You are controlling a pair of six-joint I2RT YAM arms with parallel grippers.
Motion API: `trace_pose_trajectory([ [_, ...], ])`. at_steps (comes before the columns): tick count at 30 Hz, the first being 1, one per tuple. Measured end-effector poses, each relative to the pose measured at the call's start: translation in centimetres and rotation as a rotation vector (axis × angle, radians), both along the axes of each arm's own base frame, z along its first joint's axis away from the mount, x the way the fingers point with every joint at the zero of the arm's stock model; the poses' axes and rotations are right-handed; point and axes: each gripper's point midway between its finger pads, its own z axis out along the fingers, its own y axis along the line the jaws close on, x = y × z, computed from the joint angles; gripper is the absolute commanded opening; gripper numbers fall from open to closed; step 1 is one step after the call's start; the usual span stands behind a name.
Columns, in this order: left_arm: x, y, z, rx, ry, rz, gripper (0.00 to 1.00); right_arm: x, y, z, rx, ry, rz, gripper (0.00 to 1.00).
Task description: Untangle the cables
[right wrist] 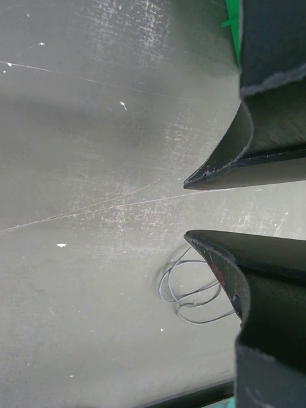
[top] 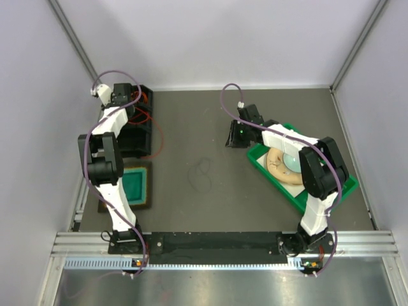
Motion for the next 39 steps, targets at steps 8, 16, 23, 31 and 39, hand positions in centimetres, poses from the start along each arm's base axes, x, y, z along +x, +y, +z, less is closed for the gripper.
trace_pose_trajectory([
  [8,0.6,0.0,0.1,0.022,0.001,-0.035,0.56,-0.1,0.0,0.0,0.001,0.002,0.001,0.32],
  [16,0.3,-1.7,7.0,0.023,-0.131,-0.153,0.76,-0.1,0.1,-0.4,0.003,0.013,0.006,0.32],
  [23,1.1,-5.6,9.7,0.067,-0.149,-0.347,0.64,-0.4,0.3,-0.5,0.001,0.018,0.012,0.32],
  [31,4.2,-14.0,2.3,0.083,0.091,-0.665,0.42,-0.5,0.5,-0.8,0.001,0.028,0.012,0.32],
  [39,3.2,-13.5,-3.6,0.137,0.318,-0.696,0.57,-0.5,0.5,-0.8,0.0,0.028,0.011,0.32],
])
